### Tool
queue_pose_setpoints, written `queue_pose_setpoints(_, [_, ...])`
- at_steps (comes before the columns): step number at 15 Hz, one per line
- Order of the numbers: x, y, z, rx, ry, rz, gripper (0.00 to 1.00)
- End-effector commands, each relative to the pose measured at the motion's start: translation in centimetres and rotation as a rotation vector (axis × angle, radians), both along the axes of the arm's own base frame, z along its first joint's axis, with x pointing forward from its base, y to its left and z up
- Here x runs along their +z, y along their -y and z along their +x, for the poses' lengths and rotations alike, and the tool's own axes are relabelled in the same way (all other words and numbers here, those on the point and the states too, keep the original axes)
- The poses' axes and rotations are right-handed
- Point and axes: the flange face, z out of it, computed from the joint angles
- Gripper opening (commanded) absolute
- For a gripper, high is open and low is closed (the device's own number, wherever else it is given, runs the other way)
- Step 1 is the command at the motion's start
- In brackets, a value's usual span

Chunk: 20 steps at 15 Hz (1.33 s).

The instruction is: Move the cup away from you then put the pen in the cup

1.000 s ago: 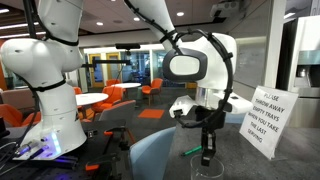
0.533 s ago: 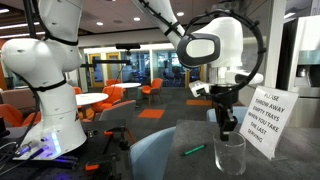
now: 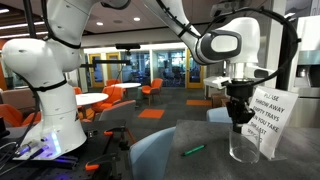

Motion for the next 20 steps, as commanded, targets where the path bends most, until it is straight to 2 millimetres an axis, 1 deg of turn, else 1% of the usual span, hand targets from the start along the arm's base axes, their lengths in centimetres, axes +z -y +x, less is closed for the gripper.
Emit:
queue_pose_setpoints(1, [-0.9, 0.6, 2.2, 0.049, -0.046, -0.016, 0.01])
queue_pose_setpoints(4, [-2.1, 1.0, 3.2, 0.070, -0.046, -0.010, 0.01])
queue_pose_setpoints(6, [-2.7, 1.2, 3.4, 0.083, -0.045, -0.002, 0.01])
queue_pose_setpoints(12, [-4.7, 1.7, 3.1, 0.106, -0.073, 0.016, 0.01])
queue_pose_setpoints(15, [-5.1, 1.7, 2.9, 0.112, -0.071, 0.042, 0.01])
queue_pose_setpoints(20, [-5.1, 2.0, 2.4, 0.226, -0.043, 0.084, 0.01])
